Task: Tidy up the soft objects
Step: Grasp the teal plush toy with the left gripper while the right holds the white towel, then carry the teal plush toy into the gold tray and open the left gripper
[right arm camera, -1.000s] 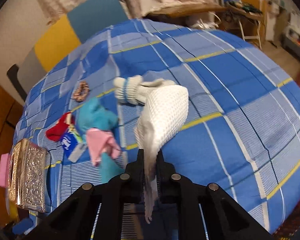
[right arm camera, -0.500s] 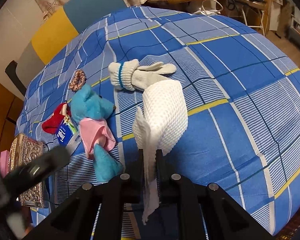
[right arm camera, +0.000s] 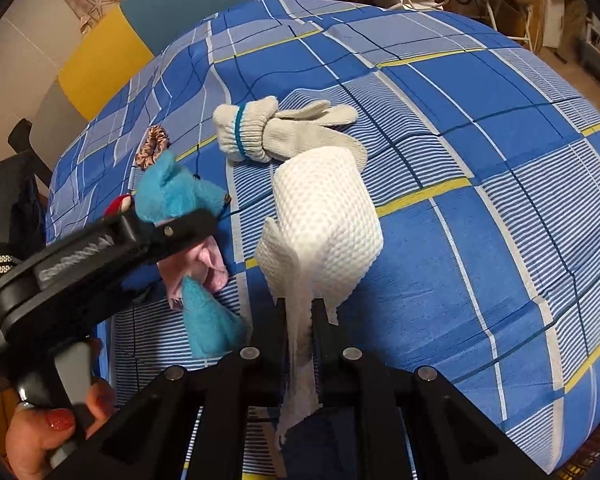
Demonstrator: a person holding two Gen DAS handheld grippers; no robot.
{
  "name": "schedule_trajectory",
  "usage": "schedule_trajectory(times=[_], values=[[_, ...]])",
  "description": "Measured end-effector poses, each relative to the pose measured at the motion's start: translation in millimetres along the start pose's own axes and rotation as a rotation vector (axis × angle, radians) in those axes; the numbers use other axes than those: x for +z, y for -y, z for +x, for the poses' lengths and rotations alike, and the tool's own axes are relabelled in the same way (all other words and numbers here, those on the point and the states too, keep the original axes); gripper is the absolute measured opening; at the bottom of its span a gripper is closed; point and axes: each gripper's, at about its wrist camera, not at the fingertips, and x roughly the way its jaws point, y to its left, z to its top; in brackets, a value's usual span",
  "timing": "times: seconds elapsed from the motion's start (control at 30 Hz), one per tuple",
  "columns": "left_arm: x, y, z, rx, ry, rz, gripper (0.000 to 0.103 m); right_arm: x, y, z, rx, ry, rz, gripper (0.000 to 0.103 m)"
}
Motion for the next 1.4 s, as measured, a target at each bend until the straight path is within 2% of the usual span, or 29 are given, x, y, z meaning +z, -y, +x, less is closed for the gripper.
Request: schedule_trajectory(times=[0.2, 0.5, 0.7, 0.93, 1.03, 1.2, 1.4], values=[[-14.4, 6.3, -28.9, -0.005, 0.057, 0.071, 0.035, 0.0, 3.5, -0.2, 0.013, 0.017, 0.016, 0.01], [-65.2, 5.9, -92.0, -0.065, 0.104, 0.161, 0.035, -1.6, 0.4, 1.0, 0.003, 0.03, -0.005, 0.01], [-104.0, 1.2, -141.2, -0.067, 0.15, 0.264, 0.035, -5.3, -4.4, -2.0, 0.005, 0.056, -0.023, 0.009], [-139.5, -23.9, -212.3, -0.077, 0.238, 0.339, 0.035, -13.5, -13.3, -9.2, 0.047, 0.085, -0.03, 0.009], [-146.1, -46.8, -237.6, -0.056, 0.264, 0.325, 0.036, -18.2, -21.2, -10.4, 0.04, 0.094, -0.051, 0.009], [-152.4, -104.1, -278.1, 0.011, 0.324, 0.24, 0.036, -23.8, -29.9, -12.7, 0.049, 0.103, -0.066, 0.008], [-155.0, -183.7, -313.5, 0.141, 0.367, 0.11, 0.036, -32.6, -41.3, -20.7, 0.065, 0.13, -0.086, 0.008]])
